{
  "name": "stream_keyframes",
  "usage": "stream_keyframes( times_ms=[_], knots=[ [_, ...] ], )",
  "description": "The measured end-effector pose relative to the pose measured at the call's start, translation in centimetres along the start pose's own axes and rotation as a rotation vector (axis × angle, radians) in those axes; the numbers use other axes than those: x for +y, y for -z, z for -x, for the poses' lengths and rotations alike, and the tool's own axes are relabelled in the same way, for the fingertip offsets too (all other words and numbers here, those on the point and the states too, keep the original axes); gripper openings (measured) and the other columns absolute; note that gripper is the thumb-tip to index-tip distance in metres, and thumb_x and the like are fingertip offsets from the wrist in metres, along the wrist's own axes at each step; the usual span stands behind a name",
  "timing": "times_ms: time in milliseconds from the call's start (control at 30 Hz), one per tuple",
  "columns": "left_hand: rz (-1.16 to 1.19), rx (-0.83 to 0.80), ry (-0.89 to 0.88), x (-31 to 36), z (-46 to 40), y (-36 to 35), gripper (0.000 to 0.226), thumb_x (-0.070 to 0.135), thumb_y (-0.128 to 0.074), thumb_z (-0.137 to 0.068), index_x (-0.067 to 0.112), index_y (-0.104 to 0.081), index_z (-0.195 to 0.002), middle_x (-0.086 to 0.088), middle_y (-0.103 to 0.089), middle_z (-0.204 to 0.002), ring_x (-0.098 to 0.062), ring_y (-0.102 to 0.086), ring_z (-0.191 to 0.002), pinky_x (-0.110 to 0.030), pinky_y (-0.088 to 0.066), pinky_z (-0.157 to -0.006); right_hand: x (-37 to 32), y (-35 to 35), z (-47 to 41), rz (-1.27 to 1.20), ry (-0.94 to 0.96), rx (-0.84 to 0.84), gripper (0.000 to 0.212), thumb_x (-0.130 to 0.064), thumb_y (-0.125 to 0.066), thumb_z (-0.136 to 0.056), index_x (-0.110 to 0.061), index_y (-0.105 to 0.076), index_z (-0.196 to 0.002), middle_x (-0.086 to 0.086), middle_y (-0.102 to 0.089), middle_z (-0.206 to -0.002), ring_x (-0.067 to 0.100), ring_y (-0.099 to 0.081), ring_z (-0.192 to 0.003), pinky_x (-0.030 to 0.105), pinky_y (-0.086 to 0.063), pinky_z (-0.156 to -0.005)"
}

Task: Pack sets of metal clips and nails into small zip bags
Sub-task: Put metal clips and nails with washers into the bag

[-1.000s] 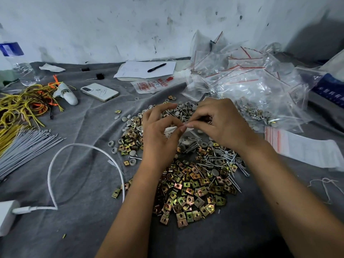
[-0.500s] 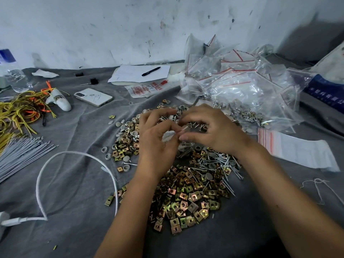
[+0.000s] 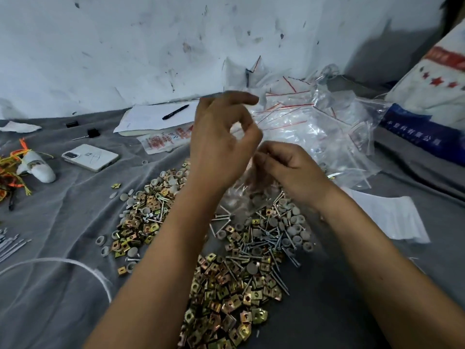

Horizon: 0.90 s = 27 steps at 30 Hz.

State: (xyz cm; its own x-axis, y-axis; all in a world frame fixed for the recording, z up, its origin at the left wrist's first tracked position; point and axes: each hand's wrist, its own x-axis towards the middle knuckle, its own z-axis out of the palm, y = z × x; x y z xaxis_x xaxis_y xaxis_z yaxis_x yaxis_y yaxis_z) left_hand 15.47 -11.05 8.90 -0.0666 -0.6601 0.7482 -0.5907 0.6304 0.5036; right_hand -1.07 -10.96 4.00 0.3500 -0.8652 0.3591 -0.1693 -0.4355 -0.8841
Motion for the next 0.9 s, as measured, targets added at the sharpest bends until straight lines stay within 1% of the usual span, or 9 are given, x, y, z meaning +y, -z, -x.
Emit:
stream_keyframes(
  times_ms=[133,200,300,433,533,633,733,800,900],
  knots=[
    [-0.196,-0.024,-0.036,0.7,-6.1,-4.7,0.019,0.031,-0.064,-0.093,0.020,-0.074,-0.104,0.005,-0.061,-0.138,-0.027,-0.046,-0.129,-0.036,-0.042,-0.099,0.4,3.5,-2.4,-0.080,-0.030,0.341,0.027,-0.019,-0.047,-0.108,-0.010,-0.055,-0.084,0.014,-0.066,-0.061,0.026,-0.057,-0.042,0.027,-0.042,-0.039],
    [-0.354,-0.034,0.052,0.9,-7.6,-7.7,0.039,0.043,-0.056,-0.100,0.029,-0.060,-0.136,-0.002,-0.037,-0.159,-0.030,-0.031,-0.144,-0.043,-0.039,-0.106,1.1,5.8,-4.5,-0.070,-0.088,0.489,0.028,-0.019,-0.046,-0.108,-0.013,-0.054,-0.082,0.010,-0.064,-0.055,0.022,-0.052,-0.037,0.021,-0.036,-0.036],
    [-0.444,-0.058,0.072,1.5,-6.8,-12.5,0.052,0.042,-0.054,-0.100,0.024,-0.047,-0.149,-0.011,-0.018,-0.168,-0.035,-0.021,-0.151,-0.049,-0.032,-0.112,3.5,9.7,-7.8,0.076,-0.263,0.607,0.023,-0.017,-0.052,-0.105,-0.010,-0.060,-0.084,0.006,-0.067,-0.062,0.022,-0.060,-0.048,0.029,-0.046,-0.043],
    [-0.443,-0.505,0.082,-0.6,-2.9,-18.3,0.058,0.032,-0.048,-0.103,0.020,-0.033,-0.158,-0.007,-0.014,-0.172,-0.032,-0.012,-0.158,-0.050,-0.021,-0.124,7.3,13.0,-8.1,0.571,-0.527,0.436,0.026,0.000,-0.059,-0.093,-0.004,-0.060,-0.119,0.018,-0.067,-0.114,0.029,-0.063,-0.095,0.035,-0.052,-0.083],
    [-0.447,-0.694,0.147,-3.6,-0.3,-20.4,0.058,0.038,-0.031,-0.110,0.019,-0.021,-0.164,-0.007,-0.007,-0.174,-0.030,-0.005,-0.160,-0.050,-0.010,-0.128,7.2,13.8,-5.5,0.628,-0.488,0.475,0.038,-0.012,-0.080,-0.085,-0.012,-0.059,-0.116,0.007,-0.067,-0.102,0.019,-0.061,-0.085,0.025,-0.049,-0.071],
    [-0.466,-0.703,0.129,-4.7,-0.3,-21.1,0.059,0.042,-0.026,-0.110,0.021,-0.018,-0.165,-0.005,-0.005,-0.174,-0.030,-0.004,-0.160,-0.050,-0.006,-0.129,6.0,14.7,-0.7,0.839,-0.471,0.483,0.022,-0.029,-0.085,-0.080,-0.021,-0.065,-0.084,-0.001,-0.068,-0.084,0.014,-0.062,-0.075,0.027,-0.043,-0.062],
    [-0.452,-0.774,0.142,-4.2,-1.2,-20.5,0.061,0.044,-0.027,-0.110,0.021,-0.014,-0.166,-0.006,-0.002,-0.175,-0.031,0.000,-0.160,-0.052,-0.002,-0.129,5.4,13.0,5.3,0.943,-0.576,0.413,0.037,-0.049,-0.082,-0.079,-0.023,-0.062,-0.063,-0.002,-0.068,-0.070,0.012,-0.059,-0.064,0.028,-0.042,-0.055],
    [-0.425,-0.741,0.180,-3.0,-0.7,-19.6,0.062,0.046,-0.029,-0.110,0.020,-0.016,-0.165,-0.009,-0.003,-0.174,-0.034,0.003,-0.160,-0.053,-0.001,-0.129,5.9,11.1,8.1,1.023,-0.612,0.434,0.037,-0.056,-0.080,-0.078,-0.021,-0.067,-0.076,0.003,-0.070,-0.085,0.021,-0.062,-0.080,0.036,-0.051,-0.071],
    [-0.315,-0.524,0.237,-0.1,1.9,-18.2,0.057,0.043,-0.035,-0.110,0.013,-0.034,-0.159,-0.016,-0.017,-0.171,-0.035,-0.007,-0.159,-0.050,-0.008,-0.128,6.5,9.4,10.8,1.020,-0.607,0.432,0.062,-0.064,-0.078,-0.075,-0.013,-0.067,-0.110,0.014,-0.058,-0.120,0.034,-0.047,-0.117,0.042,-0.040,-0.103]
  ],
)
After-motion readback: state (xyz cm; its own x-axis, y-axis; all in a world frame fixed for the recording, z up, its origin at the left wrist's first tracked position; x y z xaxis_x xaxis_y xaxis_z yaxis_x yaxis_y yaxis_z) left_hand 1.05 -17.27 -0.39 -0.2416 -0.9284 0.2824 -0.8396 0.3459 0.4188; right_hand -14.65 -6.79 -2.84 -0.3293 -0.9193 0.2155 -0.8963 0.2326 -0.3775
